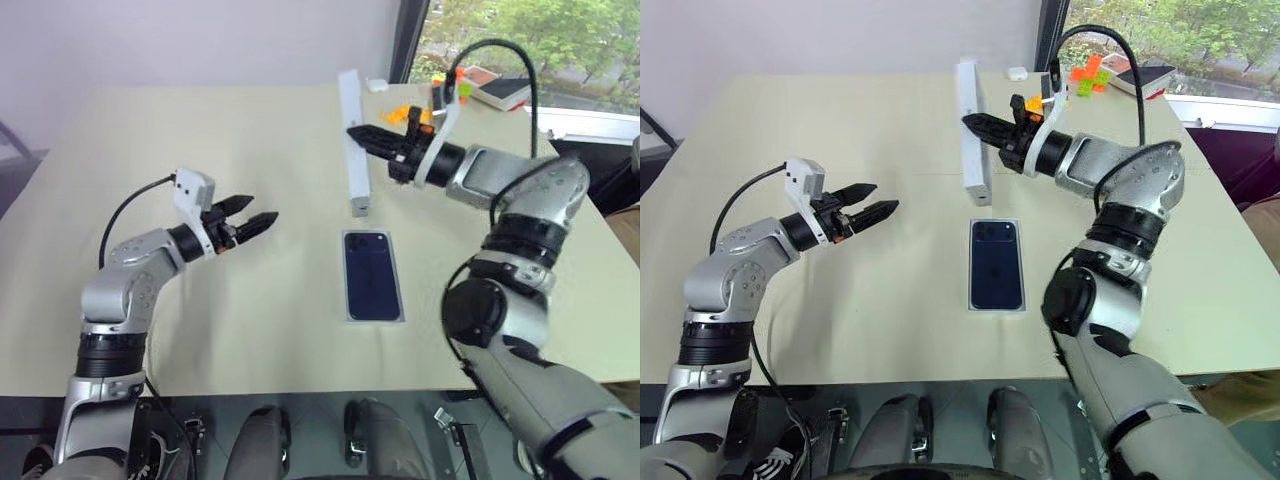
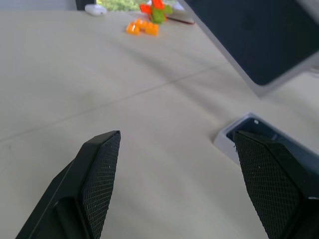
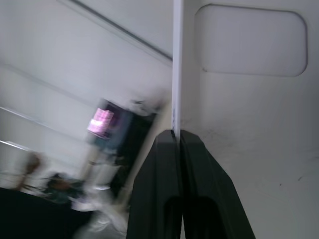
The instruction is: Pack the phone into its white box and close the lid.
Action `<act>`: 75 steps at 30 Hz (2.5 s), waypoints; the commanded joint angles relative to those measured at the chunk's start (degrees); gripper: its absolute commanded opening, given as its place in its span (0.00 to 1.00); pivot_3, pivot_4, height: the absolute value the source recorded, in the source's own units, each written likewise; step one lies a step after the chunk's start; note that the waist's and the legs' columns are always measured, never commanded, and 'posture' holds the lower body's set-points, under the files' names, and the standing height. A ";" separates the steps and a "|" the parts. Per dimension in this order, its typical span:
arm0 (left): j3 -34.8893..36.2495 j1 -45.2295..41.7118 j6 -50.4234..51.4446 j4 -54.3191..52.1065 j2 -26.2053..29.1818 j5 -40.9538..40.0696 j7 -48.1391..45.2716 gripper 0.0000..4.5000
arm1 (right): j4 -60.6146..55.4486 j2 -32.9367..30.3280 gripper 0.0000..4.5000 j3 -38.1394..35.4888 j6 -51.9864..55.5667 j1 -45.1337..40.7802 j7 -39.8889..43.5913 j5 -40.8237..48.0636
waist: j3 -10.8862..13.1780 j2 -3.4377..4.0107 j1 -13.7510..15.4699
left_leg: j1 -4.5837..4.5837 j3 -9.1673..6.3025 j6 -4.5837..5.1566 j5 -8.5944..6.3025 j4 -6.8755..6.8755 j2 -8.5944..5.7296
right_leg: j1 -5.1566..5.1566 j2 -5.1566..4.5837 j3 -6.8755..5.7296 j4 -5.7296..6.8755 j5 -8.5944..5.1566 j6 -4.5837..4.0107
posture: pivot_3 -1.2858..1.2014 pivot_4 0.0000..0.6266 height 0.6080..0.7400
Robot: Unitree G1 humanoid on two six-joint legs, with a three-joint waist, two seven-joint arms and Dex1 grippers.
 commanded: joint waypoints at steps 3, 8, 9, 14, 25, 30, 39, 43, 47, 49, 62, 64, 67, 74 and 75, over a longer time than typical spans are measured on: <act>3.03 0.17 1.41 -3.75 0.17 -4.01 0.88 0.85 | -6.33 6.92 0.01 -1.65 2.66 7.25 -7.16 15.75 | 0.00 0.01 0.03 | -0.01 0.01 0.00 0.00 -0.01 -0.02 | 0.00 -0.02 0.04 -0.01 0.00 0.00 | 0.52 0.24 1.00; 5.38 0.80 2.95 -5.69 -0.06 -7.64 1.98 0.85 | -7.96 10.51 0.01 1.56 2.66 15.19 -15.18 30.37 | 0.00 0.01 -0.16 | -0.06 0.00 0.00 0.00 0.00 -0.03 | -0.02 -0.03 0.07 -0.02 0.00 0.00 | 0.52 0.24 1.00; 5.60 1.04 3.18 -6.16 -0.04 -8.28 1.94 0.85 | -7.57 10.40 0.01 2.05 2.66 16.26 -16.83 32.97 | 0.00 0.02 -0.17 | -0.05 -0.01 0.00 0.00 0.00 -0.03 | -0.02 -0.03 0.06 -0.02 0.00 0.00 | 0.52 0.24 1.00; 4.85 2.29 3.68 -8.24 0.06 -9.13 2.44 0.85 | -8.40 10.07 0.01 6.74 2.64 23.13 -23.73 41.61 | -0.01 0.01 -0.16 | 0.02 -0.03 0.00 0.00 0.00 -0.02 | 0.00 0.01 0.07 0.03 0.00 0.00 | 0.52 0.24 1.00; 1.24 7.13 4.80 -10.85 -0.13 -9.00 1.69 0.85 | -13.15 7.44 0.01 23.10 -15.04 35.73 -39.75 64.55 | -0.01 0.01 -0.26 | 0.03 -0.04 0.01 -0.01 0.00 -0.01 | 0.00 0.05 0.12 0.02 0.00 0.00 | 0.52 0.24 1.00; 0.28 8.51 5.43 -11.05 -1.47 -10.06 1.55 0.33 | -15.07 2.69 0.00 29.63 -20.56 39.95 -41.47 70.92 | -0.01 0.01 -0.05 | -0.01 -0.03 0.02 -0.01 0.00 -0.01 | 0.00 0.05 0.13 -0.04 -0.01 0.01 | 0.52 0.24 1.00; -5.47 7.31 2.41 -8.32 -5.80 -6.37 1.26 0.01 | -18.02 -0.74 0.00 34.23 -25.76 42.55 -39.87 70.73 | -0.01 0.01 -0.02 | 0.02 -0.05 0.03 -0.02 0.00 0.00 | 0.00 0.09 0.13 -0.01 -0.01 0.01 | 0.52 0.24 1.00; -7.33 6.36 2.63 -8.02 -7.81 -6.11 1.59 0.01 | -20.21 -2.19 0.00 36.20 -27.59 43.57 -38.67 71.17 | -0.01 0.00 0.05 | -0.02 -0.04 0.04 -0.02 0.00 -0.01 | 0.00 0.07 0.13 -0.05 -0.01 0.01 | 0.52 0.24 1.00; -9.08 5.42 2.37 -7.02 -9.69 -5.20 1.40 0.01 | -22.62 -2.71 0.00 37.25 -29.42 45.08 -38.47 71.17 | -0.01 0.00 0.10 | -0.02 -0.06 0.05 -0.03 0.00 -0.01 | 0.00 0.07 0.11 -0.06 -0.01 0.01 | 0.52 0.24 1.00; -9.28 5.17 2.40 -6.72 -10.01 -5.05 1.22 0.01 | -23.37 -2.81 0.00 37.69 -30.29 45.76 -38.45 71.17 | -0.01 0.00 0.07 | -0.02 -0.06 0.05 -0.03 0.01 -0.01 | 0.00 0.07 0.12 -0.06 -0.01 0.01 | 0.52 0.24 1.00; -10.55 3.70 1.60 -5.27 -11.18 -3.31 0.62 0.00 | -24.44 -8.64 0.89 41.05 -32.17 46.38 -35.78 68.98 | -0.01 0.00 0.17 | -0.03 -0.06 0.06 -0.03 0.01 -0.02 | 0.01 0.08 0.11 -0.08 -0.01 0.02 | 0.52 0.24 1.00; -10.70 3.70 1.63 -5.38 -11.32 -3.26 0.61 0.00 | -24.13 -12.30 0.99 41.03 -30.61 44.97 -31.80 65.70 | -0.01 0.00 0.16 | -0.04 -0.05 0.07 -0.04 0.01 -0.03 | 0.01 0.07 0.11 -0.11 -0.01 0.02 | 0.52 0.24 1.00; -10.98 3.32 1.31 -5.61 -11.70 -3.15 0.77 0.00 | -23.13 -18.21 0.99 40.22 -28.64 42.74 -25.94 61.89 | -0.01 0.00 0.17 | -0.05 -0.05 0.08 -0.04 0.01 -0.03 | 0.00 0.08 0.11 -0.11 -0.01 0.02 | 0.52 0.24 1.00; -12.18 2.28 1.62 -4.88 -12.37 -2.98 -0.01 0.00 | -21.86 -34.27 0.99 42.44 -23.27 38.02 -2.86 44.18 | -0.01 -0.01 0.39 | -0.05 -0.08 0.10 -0.06 0.01 -0.02 | 0.01 0.11 0.03 -0.13 -0.02 0.02 | 0.52 0.24 1.00; -12.46 2.15 1.65 -4.69 -12.48 -2.93 -0.29 0.00 | -22.28 -36.61 0.99 43.71 -23.89 37.47 1.38 39.95 | -0.01 -0.02 0.39 | -0.05 -0.06 0.12 -0.07 0.02 -0.04 | 0.00 0.11 0.04 -0.15 -0.02 0.03 | 0.52 0.24 1.00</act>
